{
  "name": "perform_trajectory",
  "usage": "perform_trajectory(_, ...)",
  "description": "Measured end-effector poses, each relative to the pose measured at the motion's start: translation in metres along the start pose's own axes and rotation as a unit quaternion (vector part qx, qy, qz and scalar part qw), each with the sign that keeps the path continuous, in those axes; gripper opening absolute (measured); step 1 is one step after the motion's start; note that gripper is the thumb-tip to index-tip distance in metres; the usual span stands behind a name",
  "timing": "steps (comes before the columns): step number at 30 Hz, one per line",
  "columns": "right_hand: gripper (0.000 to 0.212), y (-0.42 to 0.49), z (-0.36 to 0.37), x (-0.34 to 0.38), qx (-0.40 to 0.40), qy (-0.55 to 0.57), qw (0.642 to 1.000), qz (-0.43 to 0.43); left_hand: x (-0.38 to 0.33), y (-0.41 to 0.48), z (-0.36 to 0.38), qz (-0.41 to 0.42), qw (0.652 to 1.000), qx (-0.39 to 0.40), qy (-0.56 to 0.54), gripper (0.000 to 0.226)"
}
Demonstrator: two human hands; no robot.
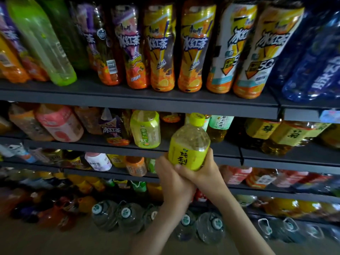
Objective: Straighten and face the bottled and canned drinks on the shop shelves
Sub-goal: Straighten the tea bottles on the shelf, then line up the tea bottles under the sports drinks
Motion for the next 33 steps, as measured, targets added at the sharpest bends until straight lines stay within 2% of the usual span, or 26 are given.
perform_trajectory(2, 0.074, -0.01, -0.019, -0.003, -0.027, 0.012, 1.0, -0.006, -0.016, -0.013, 0.004, 0.046, 0.999, 0.004, 0.023, 0.044)
perform_trajectory(4, 0.081, -0.021, -0.04, -0.01, -0.041, 0.04, 0.998, 0.003, -0.034, -0.027, 0.008, 0.076, 0.995, 0.037, 0.046, 0.046)
perform_trajectory(5, 0.085, -0.025, -0.051, -0.014, -0.043, 0.065, 0.997, 0.013, -0.041, -0.033, 0.011, 0.084, 0.992, 0.074, 0.056, 0.05)
perform_trajectory(7, 0.082, -0.035, -0.072, -0.016, -0.03, 0.123, 0.991, 0.036, -0.046, -0.042, 0.025, 0.063, 0.978, 0.194, 0.042, 0.059)
perform_trajectory(9, 0.078, -0.044, -0.095, -0.013, -0.006, 0.154, 0.987, 0.046, -0.054, -0.053, 0.04, 0.011, 0.946, 0.321, -0.049, 0.063)
perform_trajectory(11, 0.076, -0.055, -0.119, -0.01, 0.006, 0.164, 0.985, 0.055, -0.066, -0.067, 0.058, -0.044, 0.892, 0.42, -0.163, 0.056)
perform_trajectory(13, 0.073, -0.067, -0.141, -0.009, 0.013, 0.165, 0.984, 0.069, -0.078, -0.085, 0.078, -0.081, 0.842, 0.495, -0.199, 0.057)
perform_trajectory(14, 0.069, -0.072, -0.152, -0.01, 0.016, 0.165, 0.983, 0.078, -0.085, -0.093, 0.086, -0.083, 0.831, 0.514, -0.195, 0.06)
perform_trajectory(17, 0.053, -0.085, -0.188, -0.009, 0.026, 0.16, 0.982, 0.101, -0.104, -0.114, 0.11, -0.07, 0.833, 0.511, -0.201, 0.064)
perform_trajectory(22, 0.06, -0.097, -0.255, -0.01, -0.008, 0.098, 0.988, 0.12, -0.142, -0.15, 0.149, -0.062, 0.853, 0.478, -0.2, 0.051)
perform_trajectory(24, 0.063, -0.102, -0.281, -0.01, -0.044, 0.041, 0.991, 0.119, -0.155, -0.157, 0.163, -0.05, 0.868, 0.461, -0.178, 0.057)
perform_trajectory(26, 0.058, -0.107, -0.308, -0.007, -0.113, -0.043, 0.987, 0.11, -0.172, -0.16, 0.176, -0.03, 0.882, 0.443, -0.156, 0.047)
perform_trajectory(28, 0.049, -0.11, -0.327, 0.001, -0.169, -0.09, 0.977, 0.096, -0.189, -0.155, 0.188, 0.006, 0.905, 0.407, -0.124, 0.039)
perform_trajectory(29, 0.052, -0.11, -0.331, 0.003, -0.179, -0.099, 0.974, 0.092, -0.197, -0.153, 0.194, 0.032, 0.915, 0.39, -0.101, 0.041)
perform_trajectory(31, 0.068, -0.104, -0.341, 0.001, -0.205, -0.093, 0.97, 0.092, -0.214, -0.151, 0.211, 0.086, 0.921, 0.376, -0.063, 0.043)
perform_trajectory(33, 0.078, -0.1, -0.359, -0.006, -0.259, -0.046, 0.959, 0.104, -0.228, -0.153, 0.235, 0.175, 0.915, 0.364, -0.011, 0.054)
Point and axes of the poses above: each hand's wrist, its own y-axis towards the middle knuckle, its own z-axis out of the palm, x = y × z, the point moved 8 cm from there along y, towards the middle knuckle, and after that the axes turned 10 degrees about y, right-handed, at the moved point
